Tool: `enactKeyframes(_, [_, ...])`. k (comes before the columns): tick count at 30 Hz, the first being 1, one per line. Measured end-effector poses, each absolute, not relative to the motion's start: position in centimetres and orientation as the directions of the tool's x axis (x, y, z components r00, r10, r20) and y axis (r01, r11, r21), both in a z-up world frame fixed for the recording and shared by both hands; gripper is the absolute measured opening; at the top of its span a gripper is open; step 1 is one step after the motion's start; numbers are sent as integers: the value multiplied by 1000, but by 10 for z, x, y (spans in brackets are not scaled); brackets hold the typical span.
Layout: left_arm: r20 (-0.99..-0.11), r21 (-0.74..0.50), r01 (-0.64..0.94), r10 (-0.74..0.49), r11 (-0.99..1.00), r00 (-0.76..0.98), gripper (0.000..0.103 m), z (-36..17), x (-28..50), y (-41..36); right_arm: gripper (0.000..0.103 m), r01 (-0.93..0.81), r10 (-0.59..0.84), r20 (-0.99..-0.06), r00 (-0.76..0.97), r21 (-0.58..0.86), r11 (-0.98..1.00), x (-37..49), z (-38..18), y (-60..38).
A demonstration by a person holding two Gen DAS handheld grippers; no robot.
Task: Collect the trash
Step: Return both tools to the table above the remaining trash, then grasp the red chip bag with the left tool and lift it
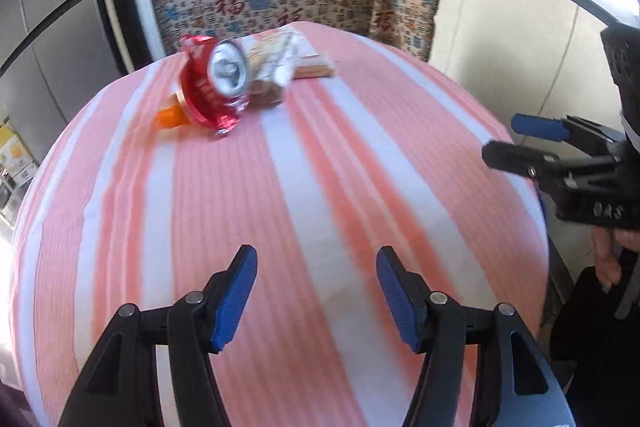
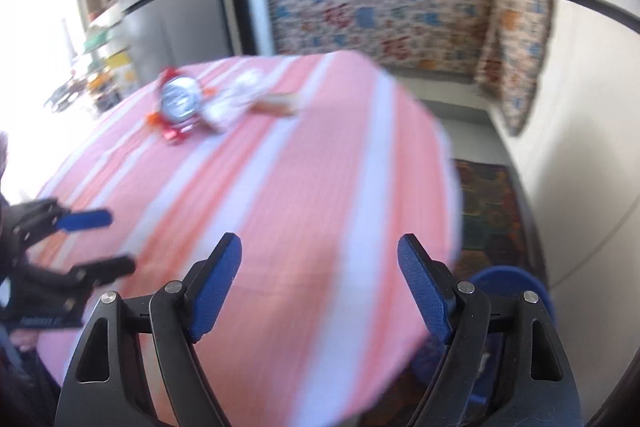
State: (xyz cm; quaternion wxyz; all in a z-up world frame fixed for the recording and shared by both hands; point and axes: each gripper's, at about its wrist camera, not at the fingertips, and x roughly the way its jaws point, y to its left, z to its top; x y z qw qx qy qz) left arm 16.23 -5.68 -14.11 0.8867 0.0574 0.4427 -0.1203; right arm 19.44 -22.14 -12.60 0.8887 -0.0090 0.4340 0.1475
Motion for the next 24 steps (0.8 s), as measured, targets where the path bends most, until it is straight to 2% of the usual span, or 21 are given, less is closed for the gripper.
enactKeyframes(5, [-810, 8, 202, -112, 979, 576, 64, -151, 170, -12, 82, -318, 259, -821, 509, 100, 943, 206, -147, -164])
enactKeyframes(7, [-806, -12, 195, -125, 981, 578, 70, -153, 169, 2, 82, -309, 250, -840, 481, 105, 945, 213, -159, -155])
enactKeyframes(8, [-805, -21, 191, -130, 981, 579, 73, -154, 169, 6, 83, -301, 234, -841, 487, 90, 949, 214, -163, -152])
enactKeyframes(10, [-800, -33, 193, -142, 981, 583, 75, -157, 172, 10, 92, -296, 221, -839, 496, 76, 952, 213, -165, -147])
enactKeyframes(13, [-800, -39, 221, -163, 975, 578, 75, -153, 184, 7, 94, -290, 216, -839, 499, 73, 954, 211, -164, -145])
enactKeyframes(17, [-746, -39, 260, -201, 965, 635, 75, -127, 213, 10, 96, -280, 208, -840, 501, 70, 958, 214, -164, -141])
enactKeyframes(20, [-683, -89, 285, -267, 954, 680, 75, -97, 242, 17, 97, -277, 206, -840, 502, 69, 958, 214, -163, -140])
enactKeyframes(24, [-694, -144, 311, -320, 939, 645, 78, -89, 289, 15, 97, -276, 206, -839, 504, 69, 959, 213, -163, -141])
